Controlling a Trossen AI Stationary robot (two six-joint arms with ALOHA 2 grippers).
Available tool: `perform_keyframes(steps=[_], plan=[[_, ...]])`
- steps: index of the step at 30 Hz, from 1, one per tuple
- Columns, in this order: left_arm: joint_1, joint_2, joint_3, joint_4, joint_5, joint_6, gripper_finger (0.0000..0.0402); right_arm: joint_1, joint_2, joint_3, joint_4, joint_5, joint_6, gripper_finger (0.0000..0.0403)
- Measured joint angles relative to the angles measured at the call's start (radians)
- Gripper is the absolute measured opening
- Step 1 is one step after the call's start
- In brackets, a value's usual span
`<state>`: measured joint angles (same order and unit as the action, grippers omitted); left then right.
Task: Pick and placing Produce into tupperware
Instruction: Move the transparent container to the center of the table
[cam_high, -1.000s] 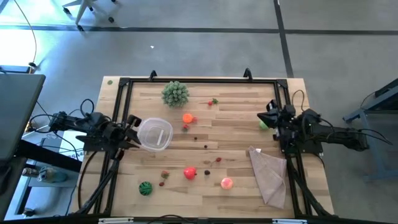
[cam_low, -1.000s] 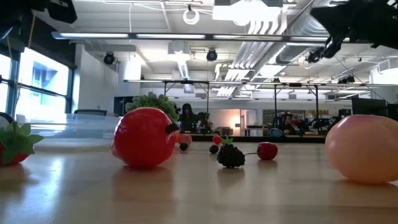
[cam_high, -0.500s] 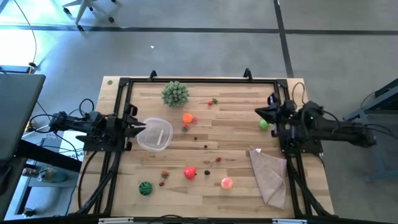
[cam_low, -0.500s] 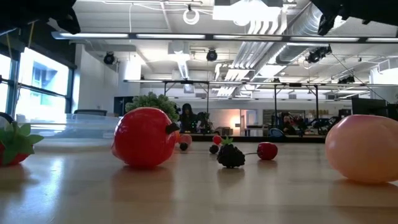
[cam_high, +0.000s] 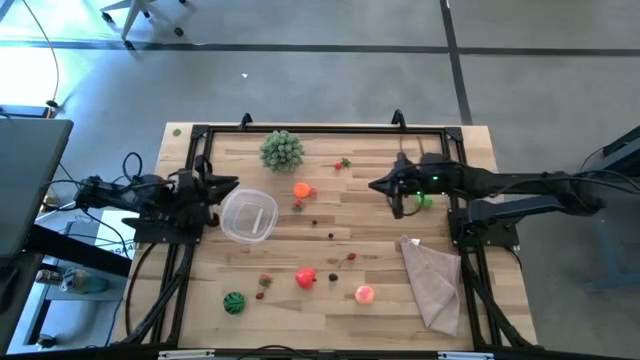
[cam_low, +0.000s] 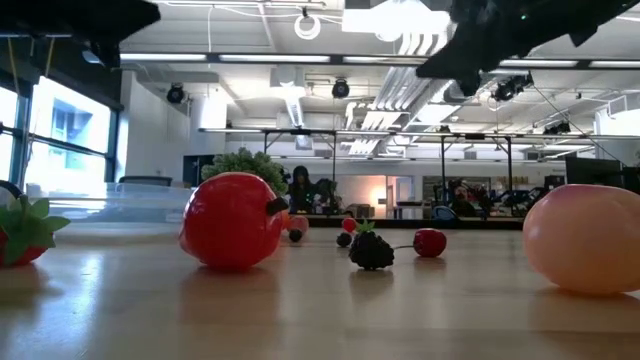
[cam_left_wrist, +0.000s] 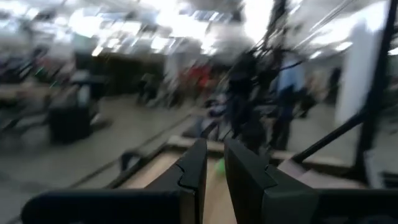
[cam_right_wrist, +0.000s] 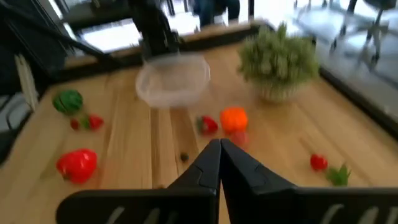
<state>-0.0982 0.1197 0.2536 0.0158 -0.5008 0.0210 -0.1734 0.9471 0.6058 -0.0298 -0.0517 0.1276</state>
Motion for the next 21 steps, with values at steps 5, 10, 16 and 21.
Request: perform_keyframes(steps=[5,10,16,21], plan=[[0.000,0.152,0.113,-0.241,-0.094,-0.157,0.0046,0.000,0.069,0.001,-0.016,0.001,0.006,0.0000],[0.001,0.355,0.192,-0.385,-0.104,-0.313,0.0046,0.001,0.089,0.001,-0.021,0.003,0.035,0.0000],[0.052,0.622,0.266,-0.499,-0.108,-0.491,0.0046,0.037,0.086,0.001,-0.019,0.006,0.032,0.0000],[0.177,0.827,0.310,-0.595,0.061,-0.598,0.0046,0.085,0.086,0.001,-0.022,0.021,0.032,0.0000]])
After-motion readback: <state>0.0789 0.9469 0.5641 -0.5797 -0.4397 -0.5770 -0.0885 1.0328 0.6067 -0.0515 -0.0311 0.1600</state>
